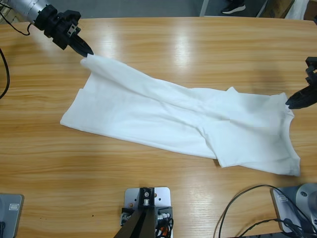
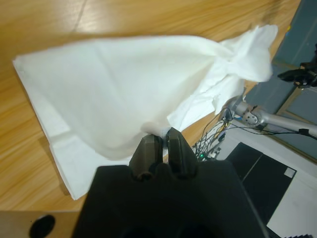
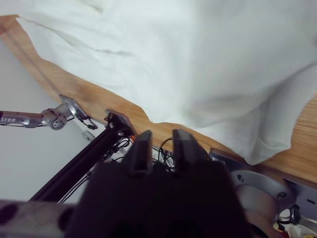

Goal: Fold clothes

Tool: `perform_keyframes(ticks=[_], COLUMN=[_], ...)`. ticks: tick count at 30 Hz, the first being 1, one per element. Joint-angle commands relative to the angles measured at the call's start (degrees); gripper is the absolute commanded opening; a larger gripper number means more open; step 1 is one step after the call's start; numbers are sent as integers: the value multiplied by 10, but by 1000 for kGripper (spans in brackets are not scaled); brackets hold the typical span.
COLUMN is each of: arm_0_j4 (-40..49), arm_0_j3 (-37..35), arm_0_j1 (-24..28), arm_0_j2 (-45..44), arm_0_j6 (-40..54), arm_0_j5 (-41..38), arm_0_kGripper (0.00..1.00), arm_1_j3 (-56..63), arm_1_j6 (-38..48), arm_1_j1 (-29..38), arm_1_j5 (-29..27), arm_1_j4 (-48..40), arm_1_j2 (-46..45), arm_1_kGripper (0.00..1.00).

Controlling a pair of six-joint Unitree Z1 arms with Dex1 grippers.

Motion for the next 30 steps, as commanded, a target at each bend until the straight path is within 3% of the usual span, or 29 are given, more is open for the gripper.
perform_keyframes(ticks=[1, 10, 19, 24, 27, 30], arm_0_j4=[86, 85, 85, 85, 85, 86], arm_0_j3=[28, 33, -129, -170, -174, -173], arm_0_j1=[16, 21, -11, -53, -65, -66], arm_0_j2=[29, 3, 47, 113, 134, 142], arm_0_j6=[3, 10, 0, -1, -1, -1], arm_0_j5=[-5, -2, 14, 13, 13, 22], arm_0_kGripper=[879, 918, 905, 807, 691, 682], arm_1_j3=[-17, -22, -21, -17, -17, -18], arm_1_j6=[-6, -8, -17, -21, -21, -25], arm_1_j1=[-5, -5, -5, -5, -4, 24], arm_1_j5=[-8, -10, -9, -10, -8, 2], arm_1_j4=[28, 29, 29, 26, 26, 20], arm_1_j2=[47, 34, 12, 12, 12, 13], arm_1_kGripper=[918, 915, 912, 899, 852, 847])
